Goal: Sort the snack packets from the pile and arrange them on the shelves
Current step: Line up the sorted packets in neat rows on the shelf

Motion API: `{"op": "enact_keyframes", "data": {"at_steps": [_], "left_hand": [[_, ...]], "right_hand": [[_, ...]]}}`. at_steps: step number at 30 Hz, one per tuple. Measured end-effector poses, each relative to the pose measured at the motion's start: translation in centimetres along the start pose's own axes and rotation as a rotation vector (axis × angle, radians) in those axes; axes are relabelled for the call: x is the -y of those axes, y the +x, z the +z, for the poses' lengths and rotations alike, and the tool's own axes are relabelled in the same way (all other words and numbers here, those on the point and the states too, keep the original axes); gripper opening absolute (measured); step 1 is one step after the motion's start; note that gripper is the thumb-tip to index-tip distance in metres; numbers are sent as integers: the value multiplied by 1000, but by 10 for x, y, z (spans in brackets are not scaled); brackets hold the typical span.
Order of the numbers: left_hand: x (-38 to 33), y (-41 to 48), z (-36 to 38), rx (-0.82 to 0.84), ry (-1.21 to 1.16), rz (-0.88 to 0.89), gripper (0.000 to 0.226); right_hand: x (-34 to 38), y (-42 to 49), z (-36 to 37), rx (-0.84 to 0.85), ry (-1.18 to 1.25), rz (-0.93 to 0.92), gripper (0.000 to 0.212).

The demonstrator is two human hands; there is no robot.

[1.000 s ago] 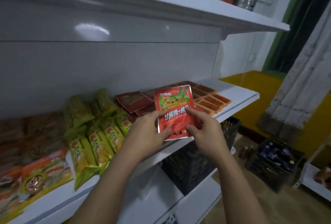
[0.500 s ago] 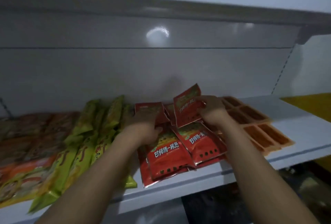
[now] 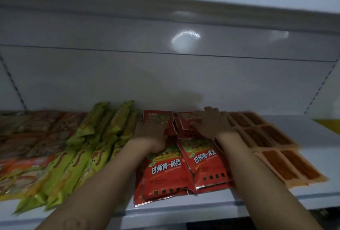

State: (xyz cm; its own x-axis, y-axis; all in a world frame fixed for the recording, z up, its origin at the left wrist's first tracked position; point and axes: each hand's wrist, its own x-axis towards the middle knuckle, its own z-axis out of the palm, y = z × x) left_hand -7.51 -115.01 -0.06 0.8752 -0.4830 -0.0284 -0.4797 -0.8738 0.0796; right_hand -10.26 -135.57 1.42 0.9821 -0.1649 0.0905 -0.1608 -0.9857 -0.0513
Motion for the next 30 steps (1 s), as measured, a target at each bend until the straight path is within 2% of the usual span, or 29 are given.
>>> {"op": "enact_keyframes", "data": {"at_steps": [3,9,13,19,25,30], "left_hand": [[0,0,1,-16,-34,3,46],[4,-7,-2,-14,-53,18,47],[11,-18,-9,-55,-51,17,47],[59,-68,-27,-241,-24,21,45],[145,-156,-52,-345,74,-182,57],[226,-241,-61,-380,68,-332,69]], "right_hand": [[2,3,8,75,43,-87,44],[6,-3,4,118,68,-96,45],[26,-18,-13,51,113,-87,54],[110,-42,-43,7,99,-188,80],[213,-72,-48,-87,163,-352,82],[317,-97,-46,-35,265,-449,84]]}}
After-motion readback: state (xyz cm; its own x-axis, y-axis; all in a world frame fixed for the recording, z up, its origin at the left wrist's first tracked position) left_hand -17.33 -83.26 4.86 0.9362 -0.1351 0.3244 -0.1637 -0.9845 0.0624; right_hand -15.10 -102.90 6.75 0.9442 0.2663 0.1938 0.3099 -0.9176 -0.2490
